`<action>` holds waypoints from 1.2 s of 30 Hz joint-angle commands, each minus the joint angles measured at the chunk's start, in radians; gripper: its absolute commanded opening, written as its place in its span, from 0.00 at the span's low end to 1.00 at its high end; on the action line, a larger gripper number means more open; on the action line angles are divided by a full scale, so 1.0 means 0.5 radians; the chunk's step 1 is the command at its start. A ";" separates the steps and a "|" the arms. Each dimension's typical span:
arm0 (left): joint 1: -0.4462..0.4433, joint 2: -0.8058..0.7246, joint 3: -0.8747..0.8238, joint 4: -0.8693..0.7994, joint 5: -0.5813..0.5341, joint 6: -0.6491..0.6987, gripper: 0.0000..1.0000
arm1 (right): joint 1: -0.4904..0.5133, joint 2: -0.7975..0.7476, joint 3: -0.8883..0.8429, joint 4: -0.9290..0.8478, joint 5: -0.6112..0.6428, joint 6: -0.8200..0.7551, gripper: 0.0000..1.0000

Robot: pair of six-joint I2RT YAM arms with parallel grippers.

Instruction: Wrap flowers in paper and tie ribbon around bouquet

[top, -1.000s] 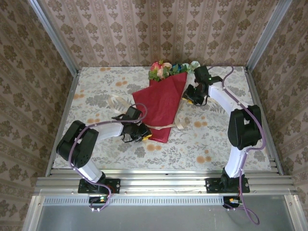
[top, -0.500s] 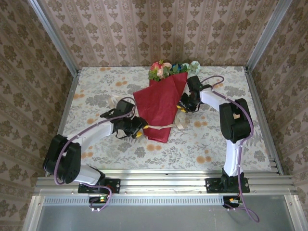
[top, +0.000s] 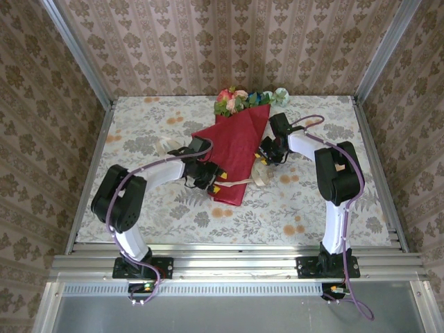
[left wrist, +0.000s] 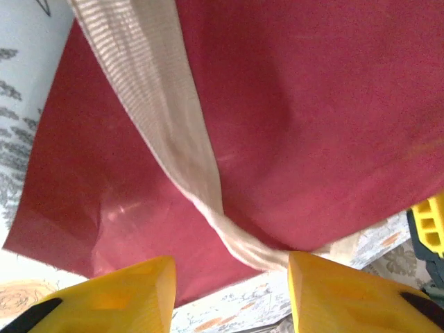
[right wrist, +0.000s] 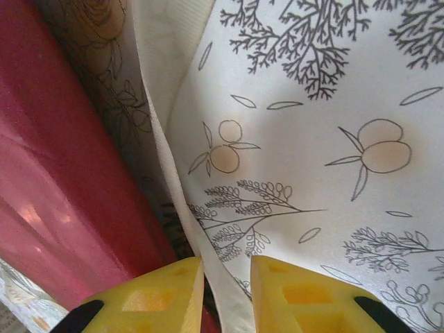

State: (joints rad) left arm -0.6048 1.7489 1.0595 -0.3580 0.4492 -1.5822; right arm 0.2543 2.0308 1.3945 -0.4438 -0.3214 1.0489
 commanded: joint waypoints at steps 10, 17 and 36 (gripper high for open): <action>0.021 0.205 0.018 0.180 0.020 -0.221 0.26 | 0.024 0.158 0.029 0.102 0.013 0.185 0.21; 0.082 0.133 -0.035 0.145 0.002 -0.162 0.00 | 0.021 0.022 -0.031 0.013 0.216 0.164 0.00; 0.284 -0.289 -0.291 -0.047 -0.023 -0.015 0.00 | -0.439 -0.929 -0.676 -0.591 0.826 -0.178 0.00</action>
State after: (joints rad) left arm -0.4698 1.6436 0.9401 -0.3138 0.4477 -1.6127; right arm 0.0620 1.6100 1.0943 -0.6296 -0.0128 1.0134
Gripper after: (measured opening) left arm 0.050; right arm 0.061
